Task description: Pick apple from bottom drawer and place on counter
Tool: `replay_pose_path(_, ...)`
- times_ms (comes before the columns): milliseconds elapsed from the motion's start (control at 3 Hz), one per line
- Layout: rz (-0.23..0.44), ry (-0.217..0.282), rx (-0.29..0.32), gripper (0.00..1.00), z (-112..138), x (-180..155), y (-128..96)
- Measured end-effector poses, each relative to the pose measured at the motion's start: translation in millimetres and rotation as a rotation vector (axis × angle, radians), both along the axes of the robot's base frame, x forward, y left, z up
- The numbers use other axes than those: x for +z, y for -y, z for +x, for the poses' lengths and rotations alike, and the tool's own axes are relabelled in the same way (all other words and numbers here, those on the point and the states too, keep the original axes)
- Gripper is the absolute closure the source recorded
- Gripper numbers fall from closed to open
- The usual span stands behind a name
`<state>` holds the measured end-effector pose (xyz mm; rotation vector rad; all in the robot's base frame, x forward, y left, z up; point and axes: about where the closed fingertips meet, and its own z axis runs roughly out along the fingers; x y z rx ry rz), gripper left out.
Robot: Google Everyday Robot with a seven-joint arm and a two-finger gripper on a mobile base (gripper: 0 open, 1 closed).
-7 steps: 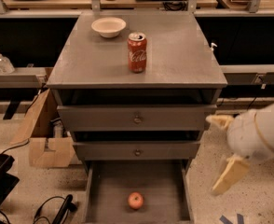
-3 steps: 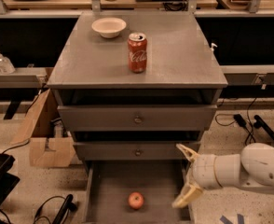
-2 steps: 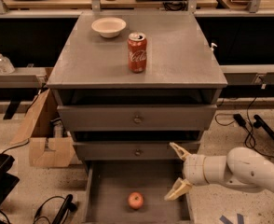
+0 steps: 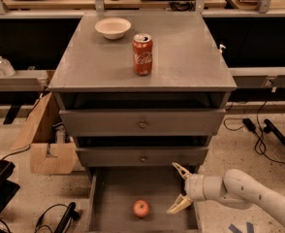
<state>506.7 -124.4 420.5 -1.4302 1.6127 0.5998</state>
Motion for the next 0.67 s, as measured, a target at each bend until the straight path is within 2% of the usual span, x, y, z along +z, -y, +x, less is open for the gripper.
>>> replay_pose_path(333, 0.004, -0.005, 0.005, 0.00, -3.3, -0.6, -4.5)
replay_pose_path(667, -0.016, -0.026, 0.014, 0.00, -3.7, -16.8, -14.0)
